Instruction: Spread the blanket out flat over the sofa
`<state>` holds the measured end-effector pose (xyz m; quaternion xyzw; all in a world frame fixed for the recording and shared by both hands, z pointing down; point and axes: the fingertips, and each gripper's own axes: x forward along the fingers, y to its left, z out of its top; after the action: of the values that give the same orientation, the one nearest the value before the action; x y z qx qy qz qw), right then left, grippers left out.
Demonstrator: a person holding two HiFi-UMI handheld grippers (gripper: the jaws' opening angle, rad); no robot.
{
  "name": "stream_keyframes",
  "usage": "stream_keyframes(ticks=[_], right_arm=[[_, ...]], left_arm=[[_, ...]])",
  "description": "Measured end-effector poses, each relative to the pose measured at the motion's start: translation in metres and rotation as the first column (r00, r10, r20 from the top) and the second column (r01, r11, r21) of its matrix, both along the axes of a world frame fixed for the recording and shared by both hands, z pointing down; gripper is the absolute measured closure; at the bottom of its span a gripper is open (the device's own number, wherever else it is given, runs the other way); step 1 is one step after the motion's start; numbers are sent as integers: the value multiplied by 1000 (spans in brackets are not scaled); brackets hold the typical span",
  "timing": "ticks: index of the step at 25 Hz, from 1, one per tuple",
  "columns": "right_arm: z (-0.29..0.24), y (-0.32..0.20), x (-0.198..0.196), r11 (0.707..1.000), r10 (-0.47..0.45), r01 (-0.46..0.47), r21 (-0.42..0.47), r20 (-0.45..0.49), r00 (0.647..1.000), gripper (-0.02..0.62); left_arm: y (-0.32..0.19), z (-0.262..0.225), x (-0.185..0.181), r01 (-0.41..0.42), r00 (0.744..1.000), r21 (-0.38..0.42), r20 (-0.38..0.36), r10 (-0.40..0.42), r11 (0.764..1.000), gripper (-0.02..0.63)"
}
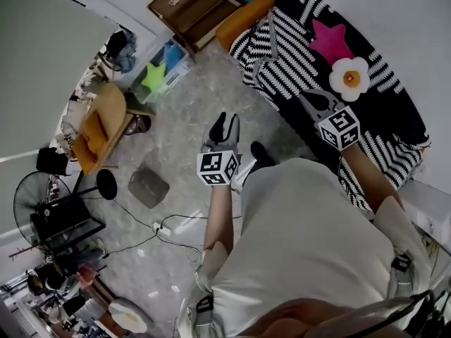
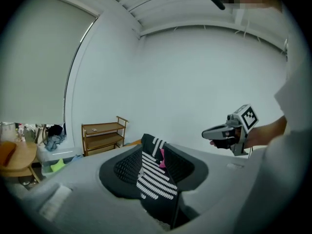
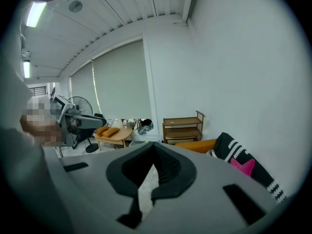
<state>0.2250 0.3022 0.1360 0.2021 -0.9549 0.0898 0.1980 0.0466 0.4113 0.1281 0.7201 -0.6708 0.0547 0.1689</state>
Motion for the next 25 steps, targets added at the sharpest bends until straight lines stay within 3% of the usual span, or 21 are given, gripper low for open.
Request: stream_keyframes(ticks=[13,25], right_arm=[[10,-12,-69,995,100,-100,0,-63,993,591],[48,-58,-78,988,135,-142,-59,-120,984,591]], left_arm=[[-31,23,-85,-126,992,-43,-32,124,991,462],[-84,64,-99,-157,986,-115,-77,149,981,462]])
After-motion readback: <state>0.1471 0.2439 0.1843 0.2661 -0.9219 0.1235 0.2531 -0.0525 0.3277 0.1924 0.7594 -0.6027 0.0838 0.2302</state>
